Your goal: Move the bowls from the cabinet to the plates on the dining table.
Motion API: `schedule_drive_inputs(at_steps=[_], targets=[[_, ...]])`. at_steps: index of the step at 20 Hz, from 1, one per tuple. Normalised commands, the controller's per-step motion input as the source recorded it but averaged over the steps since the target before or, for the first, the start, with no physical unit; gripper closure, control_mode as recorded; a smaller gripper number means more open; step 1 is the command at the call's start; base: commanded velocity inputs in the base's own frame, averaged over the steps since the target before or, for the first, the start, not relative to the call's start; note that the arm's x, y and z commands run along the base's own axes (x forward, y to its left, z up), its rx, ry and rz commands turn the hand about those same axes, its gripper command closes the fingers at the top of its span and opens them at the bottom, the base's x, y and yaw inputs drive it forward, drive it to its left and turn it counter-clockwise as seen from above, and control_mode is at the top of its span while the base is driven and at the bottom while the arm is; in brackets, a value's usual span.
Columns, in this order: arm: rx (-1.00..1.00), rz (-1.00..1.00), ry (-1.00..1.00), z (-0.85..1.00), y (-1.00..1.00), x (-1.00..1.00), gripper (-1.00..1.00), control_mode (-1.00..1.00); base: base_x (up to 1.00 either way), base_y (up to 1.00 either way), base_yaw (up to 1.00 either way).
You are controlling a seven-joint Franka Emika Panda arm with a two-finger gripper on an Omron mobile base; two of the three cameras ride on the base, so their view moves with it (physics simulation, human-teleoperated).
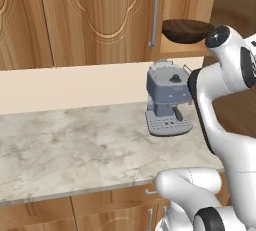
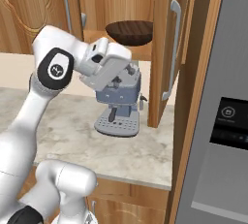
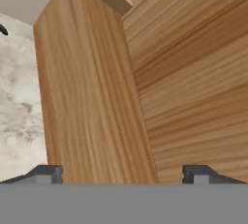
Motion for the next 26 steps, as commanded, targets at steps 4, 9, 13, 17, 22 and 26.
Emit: schedule_drive_inputs(at_steps=[4,9,13,17,22,26], targets=[[0.15,0.41,0.03,0.0,0.93,-0.26,-1.0,-1.0,0.0,0.0,0.0],[0.36,0.33,-0.03,0.04,0.85,-0.01,-1.0,-1.0,0.0,0.0,0.0],[0.4,0.39,-0.05,0.11,0.88,0.22,-1.0,-1.0,0.0,0.0,0.0],[0.4,0.38,-0.06,0.27,0.81,0.28,-1.0,-1.0,0.0,0.0,0.0],[0.29,0.32,-0.16,0.47,0.68,0.36,-1.0,-1.0,0.0,0.0,0.0],[0.13,0.13,-0.18,0.47,0.54,0.41,-1.0,-1.0,0.0,0.0,0.0]])
